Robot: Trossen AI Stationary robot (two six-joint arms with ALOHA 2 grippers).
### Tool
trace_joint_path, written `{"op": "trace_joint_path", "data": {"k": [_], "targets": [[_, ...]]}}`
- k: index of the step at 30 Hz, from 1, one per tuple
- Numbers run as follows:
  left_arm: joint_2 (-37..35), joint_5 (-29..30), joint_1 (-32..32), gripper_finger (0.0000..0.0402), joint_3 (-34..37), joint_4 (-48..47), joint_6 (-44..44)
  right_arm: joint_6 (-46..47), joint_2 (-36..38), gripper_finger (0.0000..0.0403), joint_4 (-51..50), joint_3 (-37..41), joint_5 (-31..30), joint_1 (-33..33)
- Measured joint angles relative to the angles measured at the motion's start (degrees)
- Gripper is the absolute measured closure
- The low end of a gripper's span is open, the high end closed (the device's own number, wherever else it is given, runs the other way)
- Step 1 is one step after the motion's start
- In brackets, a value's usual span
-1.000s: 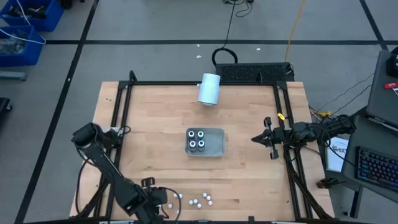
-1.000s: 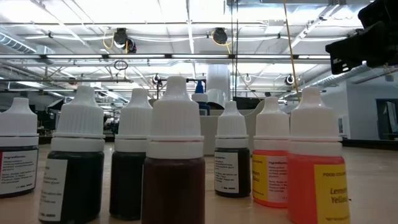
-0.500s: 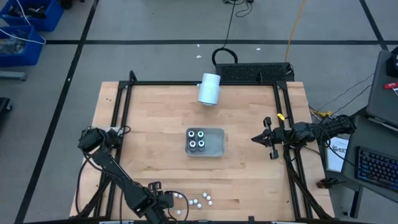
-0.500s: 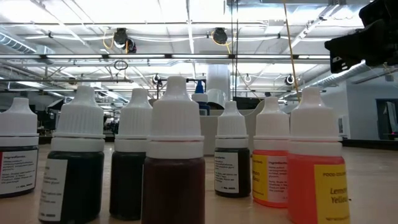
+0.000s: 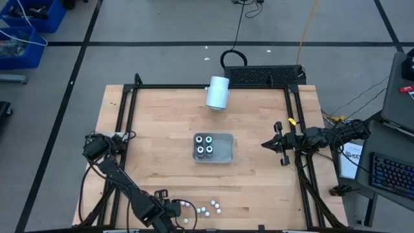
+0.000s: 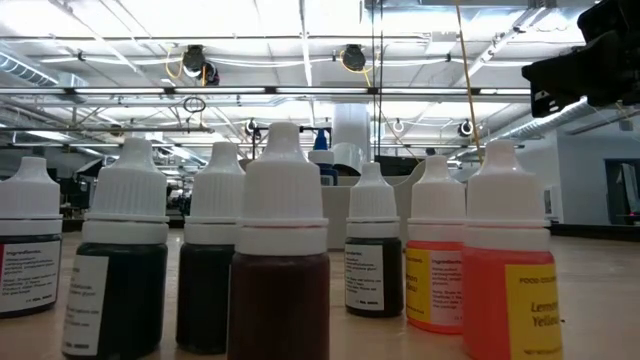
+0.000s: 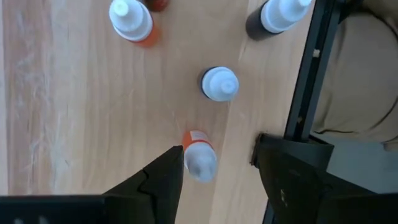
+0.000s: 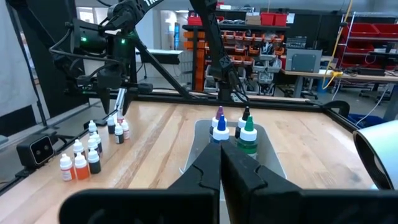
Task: Pick & Place food coloring
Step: Put the small yellow food coloring bottle into the gray bin
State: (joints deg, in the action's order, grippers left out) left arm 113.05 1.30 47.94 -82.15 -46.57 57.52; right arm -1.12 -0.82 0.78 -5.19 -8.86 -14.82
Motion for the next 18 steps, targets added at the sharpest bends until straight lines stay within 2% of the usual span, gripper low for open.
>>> {"op": "trace_joint_path", "data": {"k": [18], "targets": [[0.2, 1.6, -0.1, 0.0192, 0.0, -0.8, -4.5, -0.4, 0.0, 0.0403, 0.2, 0.0, 0.0, 0.0]]}}
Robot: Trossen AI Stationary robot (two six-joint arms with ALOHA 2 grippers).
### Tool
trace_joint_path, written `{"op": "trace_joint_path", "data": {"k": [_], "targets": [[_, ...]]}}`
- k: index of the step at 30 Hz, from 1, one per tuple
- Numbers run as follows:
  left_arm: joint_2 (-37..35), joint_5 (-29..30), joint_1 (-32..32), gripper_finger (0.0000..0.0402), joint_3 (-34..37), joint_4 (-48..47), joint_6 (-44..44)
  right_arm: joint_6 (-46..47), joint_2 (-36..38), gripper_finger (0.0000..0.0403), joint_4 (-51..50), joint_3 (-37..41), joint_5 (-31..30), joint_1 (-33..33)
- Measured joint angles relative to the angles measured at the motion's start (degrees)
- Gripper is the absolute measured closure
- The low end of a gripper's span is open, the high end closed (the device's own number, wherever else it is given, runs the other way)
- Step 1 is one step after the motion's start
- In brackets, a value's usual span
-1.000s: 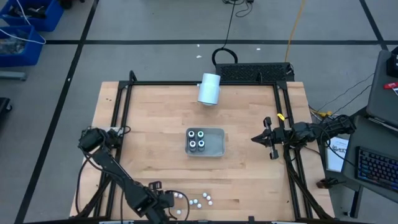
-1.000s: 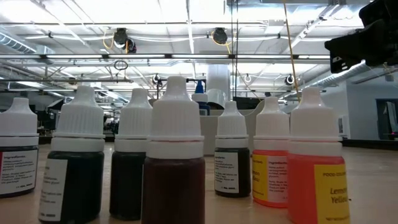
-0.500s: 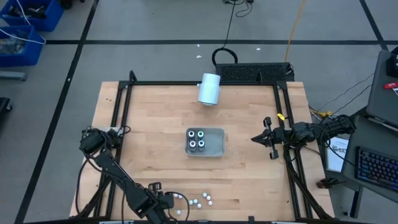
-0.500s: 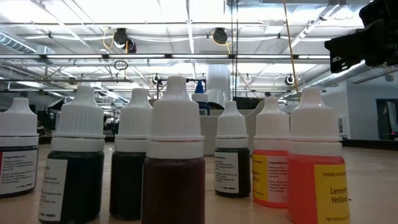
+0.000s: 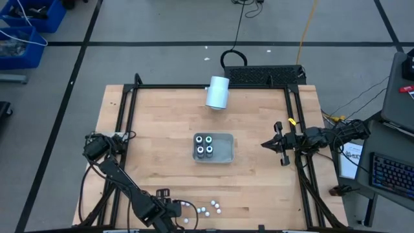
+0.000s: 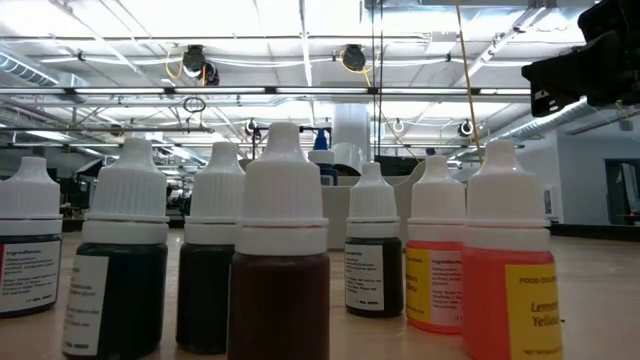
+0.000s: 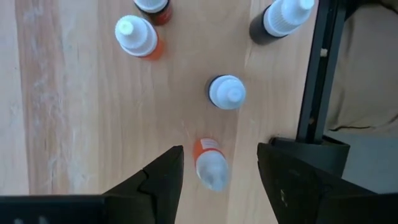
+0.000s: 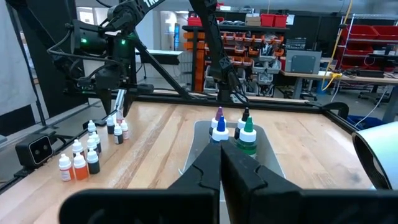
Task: Pick & Place food coloring
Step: Put the small yellow food coloring bottle into the gray bin
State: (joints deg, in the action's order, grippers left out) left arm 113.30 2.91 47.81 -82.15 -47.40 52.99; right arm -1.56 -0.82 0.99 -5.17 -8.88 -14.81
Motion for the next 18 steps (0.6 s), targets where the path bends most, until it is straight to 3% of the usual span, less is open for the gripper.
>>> {"op": "trace_joint_path", "data": {"k": [18], "targets": [[0.0, -1.3, 0.0, 0.0193, 3.2, 1.0, 1.2, 0.2, 0.0, 0.0403, 0.0, 0.0, 0.0, 0.0]]}}
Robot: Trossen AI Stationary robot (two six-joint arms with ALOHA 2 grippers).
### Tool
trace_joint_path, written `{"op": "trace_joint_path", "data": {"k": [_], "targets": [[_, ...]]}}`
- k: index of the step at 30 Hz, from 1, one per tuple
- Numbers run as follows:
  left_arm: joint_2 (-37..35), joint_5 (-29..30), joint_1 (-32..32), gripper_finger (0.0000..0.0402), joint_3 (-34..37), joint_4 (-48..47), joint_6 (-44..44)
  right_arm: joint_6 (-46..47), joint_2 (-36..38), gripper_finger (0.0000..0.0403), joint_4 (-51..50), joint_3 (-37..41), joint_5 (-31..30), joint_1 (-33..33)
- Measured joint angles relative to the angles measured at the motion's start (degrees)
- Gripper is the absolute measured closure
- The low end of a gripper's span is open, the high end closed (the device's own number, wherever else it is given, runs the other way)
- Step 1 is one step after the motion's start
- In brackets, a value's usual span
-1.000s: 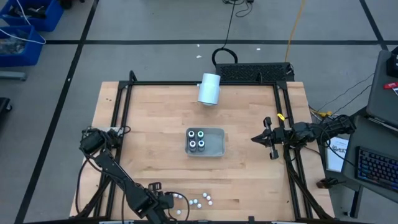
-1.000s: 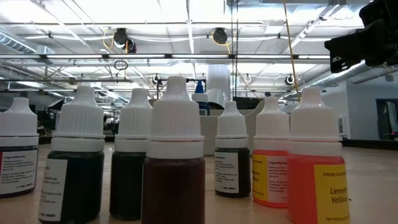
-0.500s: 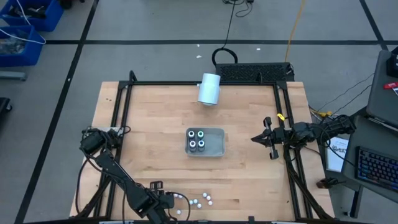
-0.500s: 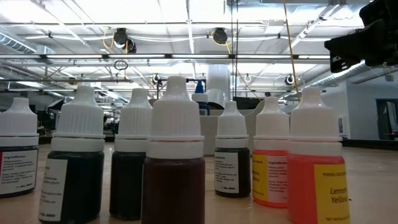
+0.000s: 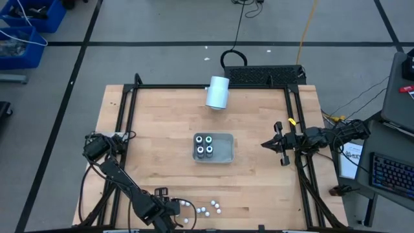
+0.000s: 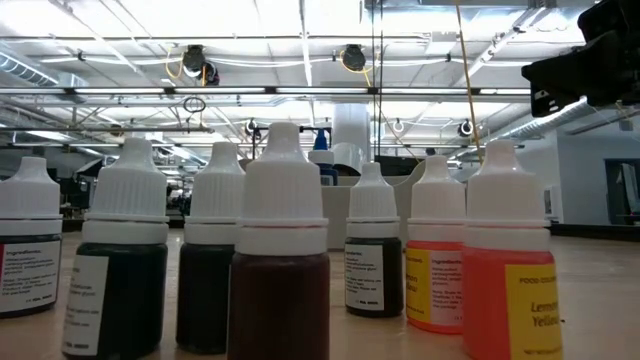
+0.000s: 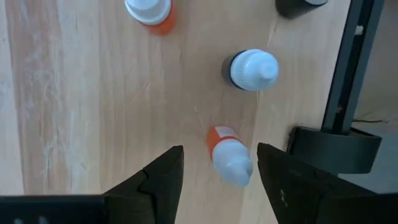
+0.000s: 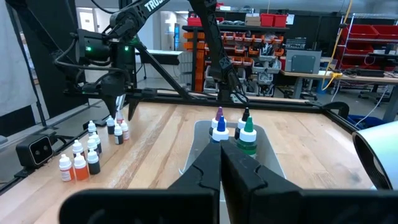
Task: Pick & Place food coloring
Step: Put the small yellow food coloring bottle into the gray bin
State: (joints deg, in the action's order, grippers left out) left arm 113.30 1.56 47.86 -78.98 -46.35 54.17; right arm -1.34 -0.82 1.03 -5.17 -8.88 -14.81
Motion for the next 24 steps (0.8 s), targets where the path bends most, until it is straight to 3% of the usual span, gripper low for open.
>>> {"op": "trace_joint_path", "data": {"k": [4, 13, 17, 21, 24], "targets": [[0.0, 0.0, -0.1, 0.0211, 0.0, 0.0, 0.0, 0.0, 0.0, 0.0403, 0.0, 0.0, 0.0, 0.0], [0.0, -0.1, -0.7, 0.0305, 0.0, 0.2, -1.2, 0.0, 0.0, 0.0403, 0.0, 0.0, 0.0, 0.0], [0.0, -6.6, -2.3, 0.0334, -0.4, -0.9, -4.2, 0.0, 0.0, 0.0403, 0.0, 0.0, 0.0, 0.0], [-0.5, -13.8, -5.7, 0.0334, -5.8, -10.7, -8.3, 0.0, 0.0, 0.0403, 0.0, 0.0, 0.0, 0.0], [-0.6, -14.5, -9.4, 0.0334, -13.8, -23.4, -14.2, 0.1, 0.0, 0.0403, 0.0, 0.0, 0.0, 0.0]]}}
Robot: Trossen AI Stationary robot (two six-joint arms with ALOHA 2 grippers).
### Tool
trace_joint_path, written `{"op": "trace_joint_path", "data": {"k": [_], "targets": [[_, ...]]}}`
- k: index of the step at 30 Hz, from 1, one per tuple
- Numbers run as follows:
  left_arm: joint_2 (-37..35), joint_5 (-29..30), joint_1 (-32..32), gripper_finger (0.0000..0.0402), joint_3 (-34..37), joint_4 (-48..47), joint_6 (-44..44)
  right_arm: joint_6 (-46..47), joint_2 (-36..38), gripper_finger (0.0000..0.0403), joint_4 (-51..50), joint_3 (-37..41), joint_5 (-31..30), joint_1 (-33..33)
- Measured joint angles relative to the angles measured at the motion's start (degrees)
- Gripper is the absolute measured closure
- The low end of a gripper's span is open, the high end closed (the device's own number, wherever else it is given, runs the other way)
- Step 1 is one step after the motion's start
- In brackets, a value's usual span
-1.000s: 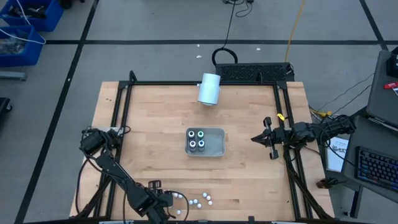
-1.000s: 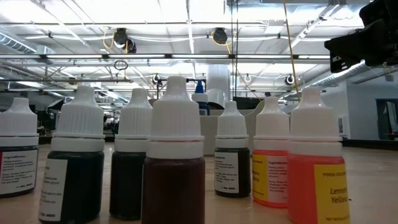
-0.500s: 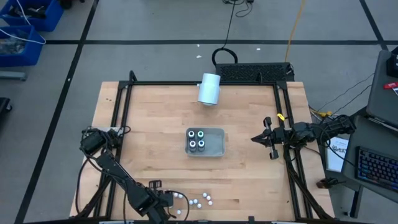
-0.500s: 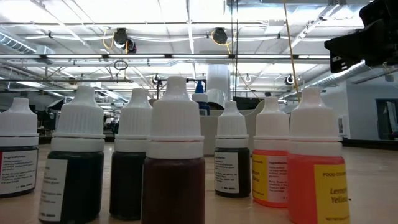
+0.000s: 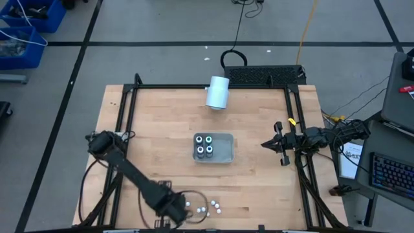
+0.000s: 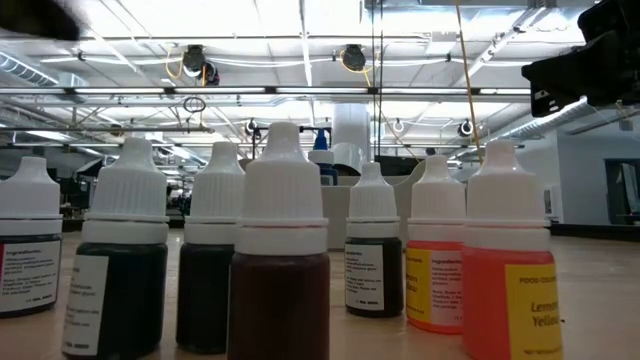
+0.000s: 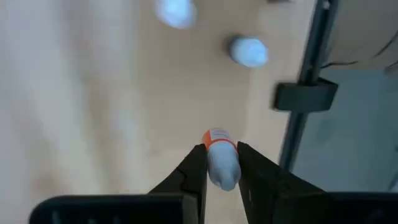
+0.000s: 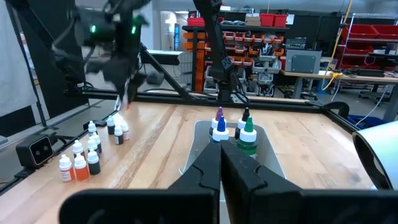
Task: Pick & Place food coloring
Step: Put the small yellow food coloring bottle into the gray bin
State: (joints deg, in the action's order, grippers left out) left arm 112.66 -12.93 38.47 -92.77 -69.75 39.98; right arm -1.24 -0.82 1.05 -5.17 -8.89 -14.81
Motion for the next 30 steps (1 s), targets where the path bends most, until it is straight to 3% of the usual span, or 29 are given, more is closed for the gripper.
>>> {"op": "trace_joint_path", "data": {"k": [6, 11, 14, 18, 20, 30], "targets": [[0.0, 8.2, -10.0, 0.0334, -17.1, -17.9, -13.6, 0.2, 0.0, 0.0403, 0.0, 0.0, 0.0, 0.0], [3.1, 10.2, -20.3, 0.0334, -26.9, -19.7, -24.8, -0.2, 0.0, 0.0403, 0.0, 0.0, 0.0, 0.0], [8.4, 10.7, -25.2, 0.0334, -32.4, -20.0, -34.2, -0.4, 0.0, 0.0403, 0.0, 0.0, 0.0, 0.0], [17.8, 16.4, -29.6, 0.0334, -41.7, -19.9, -44.3, -0.9, 0.0, 0.0403, 0.0, 0.0, 0.0, 0.0], [20.1, 20.6, -30.8, 0.0334, -41.1, -15.9, -46.8, -1.0, 0.0, 0.0403, 0.0, 0.0, 0.0, 0.0], [21.0, 18.5, -32.5, 0.0334, -40.8, -15.1, -49.8, -2.5, -0.7, 0.0403, 0.1, 0.0, -0.1, 0.0]]}}
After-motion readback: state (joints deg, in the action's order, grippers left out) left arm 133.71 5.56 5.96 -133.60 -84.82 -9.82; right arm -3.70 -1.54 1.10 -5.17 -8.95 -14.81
